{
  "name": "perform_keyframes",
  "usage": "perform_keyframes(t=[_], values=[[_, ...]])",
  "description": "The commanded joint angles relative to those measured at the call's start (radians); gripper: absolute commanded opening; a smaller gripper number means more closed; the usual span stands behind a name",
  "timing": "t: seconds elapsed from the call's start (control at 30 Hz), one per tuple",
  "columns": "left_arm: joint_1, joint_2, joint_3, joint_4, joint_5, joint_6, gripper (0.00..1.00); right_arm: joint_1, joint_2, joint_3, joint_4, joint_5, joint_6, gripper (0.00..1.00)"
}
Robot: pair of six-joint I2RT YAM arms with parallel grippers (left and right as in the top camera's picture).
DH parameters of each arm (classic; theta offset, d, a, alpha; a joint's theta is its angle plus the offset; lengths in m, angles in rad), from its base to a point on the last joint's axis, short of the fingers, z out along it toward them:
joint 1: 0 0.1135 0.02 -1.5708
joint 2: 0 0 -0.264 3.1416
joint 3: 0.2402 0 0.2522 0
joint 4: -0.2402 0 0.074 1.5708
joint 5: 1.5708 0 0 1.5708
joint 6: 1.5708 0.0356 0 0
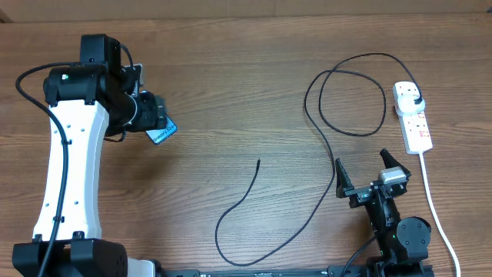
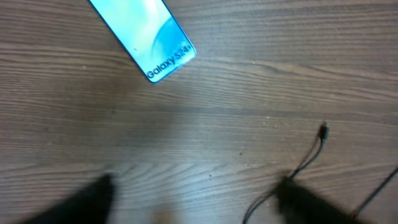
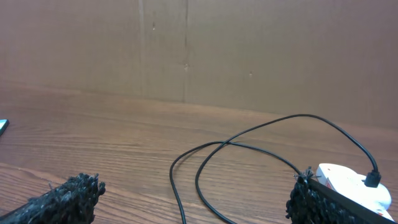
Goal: Plug charger to phone and switch on socket
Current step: 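Move the left gripper forward over the Galaxy phone, then lower the left gripper onto the phone and align with it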
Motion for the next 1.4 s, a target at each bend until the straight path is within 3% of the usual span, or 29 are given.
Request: perform_keyframes(t=[0.0,0.17,0.67,1.37], values=[[0.003,0.004,0.027,-0.003,0.038,-0.009,1.0,0.005,-0.011,-0.011,0.005,-0.005,-0.005,1.0],[0.004,0.004,0.027,0.002,0.037,-0.018,0.99,0.005,-0.011,-0.011,0.005,-0.005,-0.005,1.0],[0.005,0.026,0.028,0.014,-0.072,-0.281,1.0,0.005,-0.011,-0.011,0.005,-0.005,-0.005,1.0],[0.006,0.385,0.108,0.081,-0.202,-0.396,1.0,0.005,-0.011,-0.011,0.005,-0.005,-0.005,1.0]])
